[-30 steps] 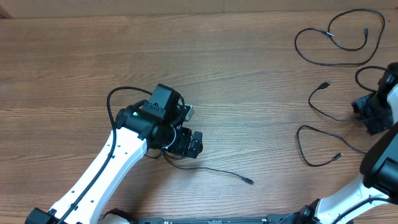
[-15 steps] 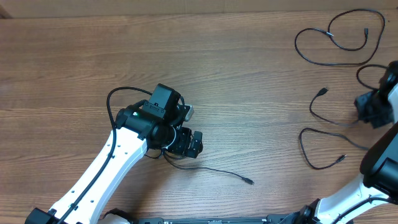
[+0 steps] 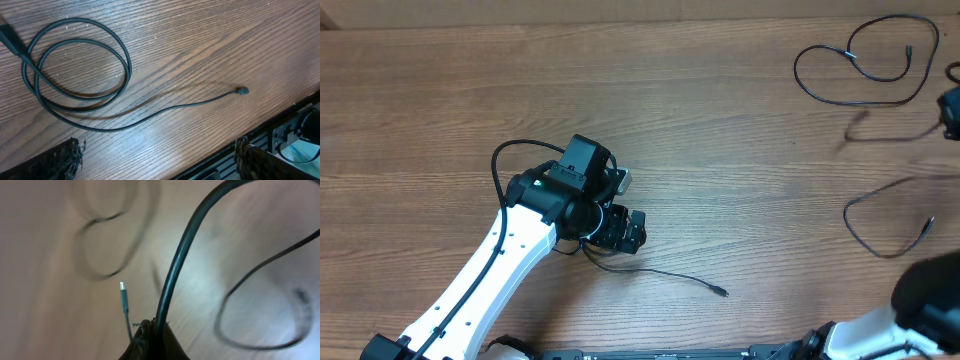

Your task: Untangle cables

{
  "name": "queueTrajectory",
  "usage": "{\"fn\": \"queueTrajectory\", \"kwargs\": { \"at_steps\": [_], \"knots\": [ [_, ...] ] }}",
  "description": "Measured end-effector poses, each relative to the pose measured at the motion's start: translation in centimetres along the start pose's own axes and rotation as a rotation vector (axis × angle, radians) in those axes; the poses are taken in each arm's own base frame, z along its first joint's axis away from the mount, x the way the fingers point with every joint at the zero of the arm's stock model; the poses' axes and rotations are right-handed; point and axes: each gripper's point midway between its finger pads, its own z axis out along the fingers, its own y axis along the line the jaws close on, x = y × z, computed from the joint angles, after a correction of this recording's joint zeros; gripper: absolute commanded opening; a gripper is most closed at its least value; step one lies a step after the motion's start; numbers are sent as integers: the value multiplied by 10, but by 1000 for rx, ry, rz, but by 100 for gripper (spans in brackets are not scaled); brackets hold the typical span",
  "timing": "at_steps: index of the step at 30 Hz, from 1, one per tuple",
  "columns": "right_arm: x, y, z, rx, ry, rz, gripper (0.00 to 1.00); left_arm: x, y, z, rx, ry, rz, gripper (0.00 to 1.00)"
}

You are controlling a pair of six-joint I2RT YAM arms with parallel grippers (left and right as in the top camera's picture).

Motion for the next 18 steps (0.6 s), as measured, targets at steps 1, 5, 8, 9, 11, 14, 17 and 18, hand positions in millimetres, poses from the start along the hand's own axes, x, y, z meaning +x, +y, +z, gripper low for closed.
{"fn": "queueTrajectory", "kwargs": {
  "at_steps": [1,5,8,9,11,14,17,18],
  "knots": [
    [4,9,-8,-51,13,-14,4,0,0,0,0,0,0,100],
    [32,51,-41,-295,98,-119,4,0,0,0,0,0,0,100],
    [56,70,-53,-397,179,-183,4,0,0,0,0,0,0,99],
    [65,75,-55,-415,210,-199,4,0,0,0,0,0,0,100],
    [82,84,-57,-447,258,-239,4,0,0,0,0,0,0,100],
    [101,94,-59,-469,301,-302,4,0,0,0,0,0,0,99],
    [116,101,-58,-458,316,-371,4,0,0,0,0,0,0,99],
    [121,102,-56,-443,317,-391,4,0,0,0,0,0,0,100]
  ]
}}
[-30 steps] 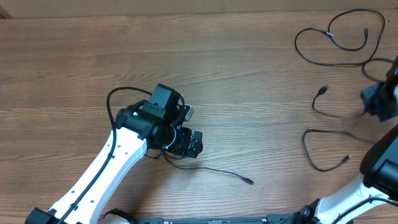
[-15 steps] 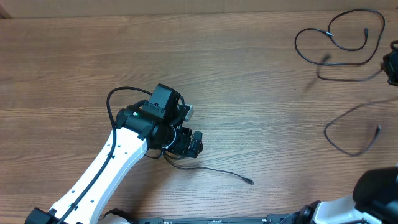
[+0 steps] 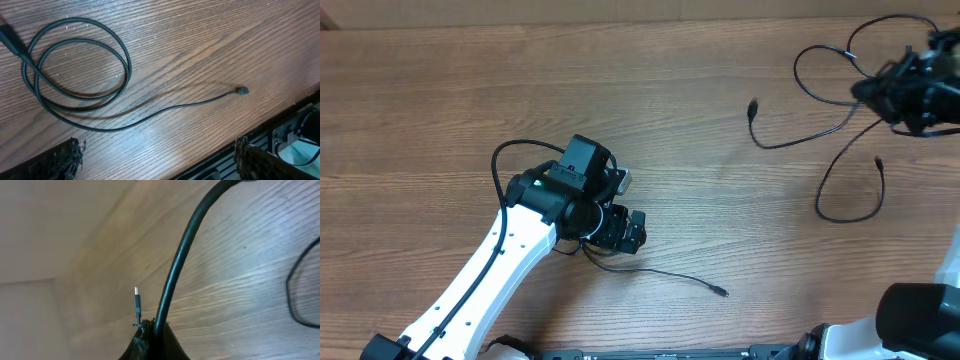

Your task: Untangle cables

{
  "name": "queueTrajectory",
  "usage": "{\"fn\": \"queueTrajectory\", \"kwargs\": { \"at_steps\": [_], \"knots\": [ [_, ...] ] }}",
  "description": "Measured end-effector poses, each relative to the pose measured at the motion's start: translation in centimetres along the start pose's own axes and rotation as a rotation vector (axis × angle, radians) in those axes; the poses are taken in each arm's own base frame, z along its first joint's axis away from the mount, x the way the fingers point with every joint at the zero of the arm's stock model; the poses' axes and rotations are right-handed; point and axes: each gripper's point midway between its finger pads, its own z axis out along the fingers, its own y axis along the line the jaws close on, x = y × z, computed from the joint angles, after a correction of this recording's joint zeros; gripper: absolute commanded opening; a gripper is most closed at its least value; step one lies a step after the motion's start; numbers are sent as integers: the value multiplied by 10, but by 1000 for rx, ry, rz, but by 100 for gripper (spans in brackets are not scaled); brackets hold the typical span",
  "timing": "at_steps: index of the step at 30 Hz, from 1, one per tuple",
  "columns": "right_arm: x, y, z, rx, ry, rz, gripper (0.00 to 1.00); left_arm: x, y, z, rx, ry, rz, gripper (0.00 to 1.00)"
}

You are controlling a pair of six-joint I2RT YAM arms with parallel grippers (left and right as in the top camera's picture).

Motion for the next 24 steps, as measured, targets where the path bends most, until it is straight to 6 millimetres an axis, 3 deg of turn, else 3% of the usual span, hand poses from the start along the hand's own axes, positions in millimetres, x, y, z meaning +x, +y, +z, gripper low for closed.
{"fn": "queueTrajectory", "kwargs": {
  "at_steps": [12,24],
  "knots": [
    [22,1,25,249,13,-167,4,0,0,0,0,0,0,100],
    [70,16,39,303,150,-261,4,0,0,0,0,0,0,99]
  ]
}}
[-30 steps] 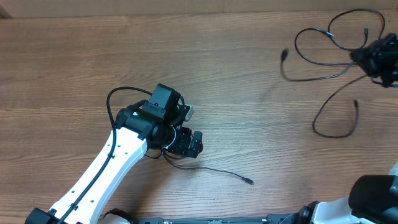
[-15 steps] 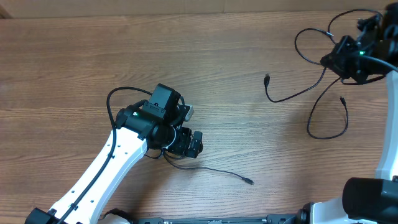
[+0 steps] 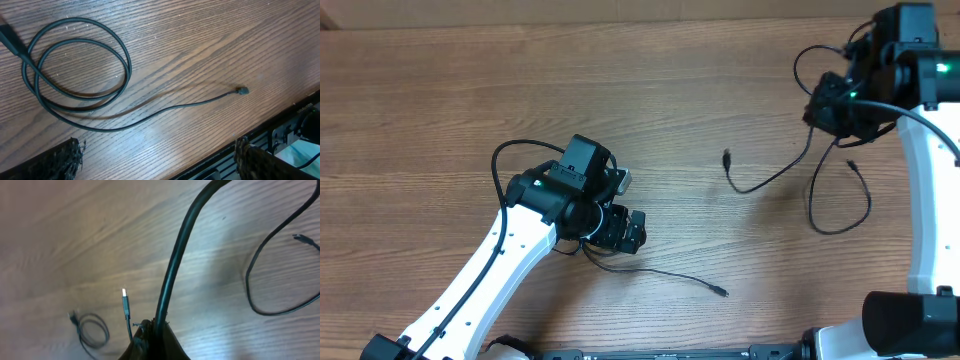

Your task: Untangle cables

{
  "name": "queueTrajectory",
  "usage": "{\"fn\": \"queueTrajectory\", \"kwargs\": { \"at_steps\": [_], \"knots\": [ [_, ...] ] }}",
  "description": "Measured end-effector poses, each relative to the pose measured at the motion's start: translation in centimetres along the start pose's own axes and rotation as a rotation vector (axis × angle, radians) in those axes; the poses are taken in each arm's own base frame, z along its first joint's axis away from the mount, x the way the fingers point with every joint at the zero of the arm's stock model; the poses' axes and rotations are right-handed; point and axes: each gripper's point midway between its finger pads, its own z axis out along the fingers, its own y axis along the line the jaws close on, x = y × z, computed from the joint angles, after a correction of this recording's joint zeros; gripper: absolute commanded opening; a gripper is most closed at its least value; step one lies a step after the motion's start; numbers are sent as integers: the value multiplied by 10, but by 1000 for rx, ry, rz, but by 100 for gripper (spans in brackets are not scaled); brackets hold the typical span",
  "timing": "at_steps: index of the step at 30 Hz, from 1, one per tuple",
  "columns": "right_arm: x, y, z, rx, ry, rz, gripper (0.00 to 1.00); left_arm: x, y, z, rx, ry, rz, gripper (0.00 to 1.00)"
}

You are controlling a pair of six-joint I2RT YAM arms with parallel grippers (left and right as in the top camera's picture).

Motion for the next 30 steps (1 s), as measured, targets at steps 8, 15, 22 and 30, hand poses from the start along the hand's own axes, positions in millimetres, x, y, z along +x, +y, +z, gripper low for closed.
{"fn": "queueTrajectory", "kwargs": {
  "at_steps": [8,15,22,30],
  "knots": [
    [25,43,8,-54,52,-268,4,0,0,0,0,0,0,99],
    [17,33,10,54,7,-324,4,0,0,0,0,0,0,99],
    [3,13,7,184,-43,-331,4,0,0,0,0,0,0,99],
    [-13,-8,29,319,-32,-328,4,0,0,0,0,0,0,99]
  ]
}}
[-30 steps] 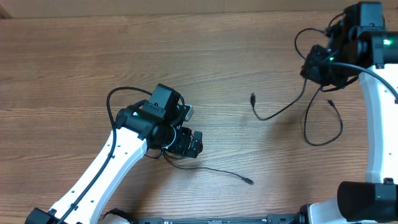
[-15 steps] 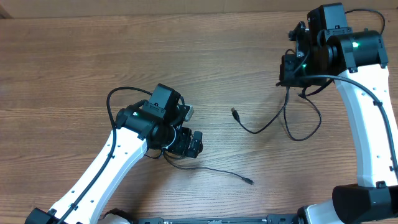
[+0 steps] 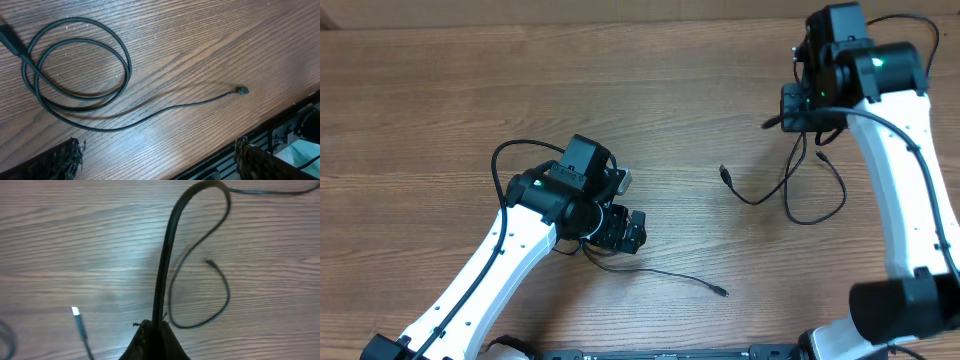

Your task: Untangle cables

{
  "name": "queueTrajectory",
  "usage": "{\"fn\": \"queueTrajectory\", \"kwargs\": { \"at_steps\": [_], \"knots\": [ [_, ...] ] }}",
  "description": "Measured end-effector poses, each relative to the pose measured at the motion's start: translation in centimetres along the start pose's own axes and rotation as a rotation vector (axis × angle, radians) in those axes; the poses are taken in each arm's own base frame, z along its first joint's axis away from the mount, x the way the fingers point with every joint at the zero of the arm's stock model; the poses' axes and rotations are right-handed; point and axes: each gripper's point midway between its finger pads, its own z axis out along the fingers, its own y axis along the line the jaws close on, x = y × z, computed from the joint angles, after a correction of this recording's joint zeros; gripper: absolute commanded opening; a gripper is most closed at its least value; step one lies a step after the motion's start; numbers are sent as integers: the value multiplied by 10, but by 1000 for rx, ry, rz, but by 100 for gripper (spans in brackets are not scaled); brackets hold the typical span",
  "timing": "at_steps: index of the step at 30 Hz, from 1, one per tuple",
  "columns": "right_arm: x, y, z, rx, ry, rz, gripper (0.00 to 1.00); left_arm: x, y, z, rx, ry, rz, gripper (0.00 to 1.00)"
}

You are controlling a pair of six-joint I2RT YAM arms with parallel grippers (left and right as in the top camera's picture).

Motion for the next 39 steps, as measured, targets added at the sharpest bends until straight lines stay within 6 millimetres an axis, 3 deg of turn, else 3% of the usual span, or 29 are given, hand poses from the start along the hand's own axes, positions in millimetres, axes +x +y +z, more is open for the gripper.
{"fn": "queueTrajectory", "kwargs": {
  "at_steps": [7,16,18,23,24,28,31,33,39],
  "knots": [
    [-3,-21,34,164,64,56,4,0,0,0,0,0,0,99],
    [-6,-35,37,255,51,106,4,0,0,0,0,0,0,100],
    [-6,-36,37,261,49,110,16,0,0,0,0,0,0,99],
    [-7,-35,37,255,48,117,19,0,0,0,0,0,0,100],
    [-6,-35,37,253,49,117,32,0,0,0,0,0,0,100],
    [-6,-33,38,246,51,121,41,0,0,0,0,0,0,100],
    [-5,-29,39,217,57,119,49,0,0,0,0,0,0,100],
    [-5,-20,40,164,64,123,50,0,0,0,0,0,0,100],
    [-5,26,42,-101,91,139,48,0,0,0,0,0,0,100]
  ]
}}
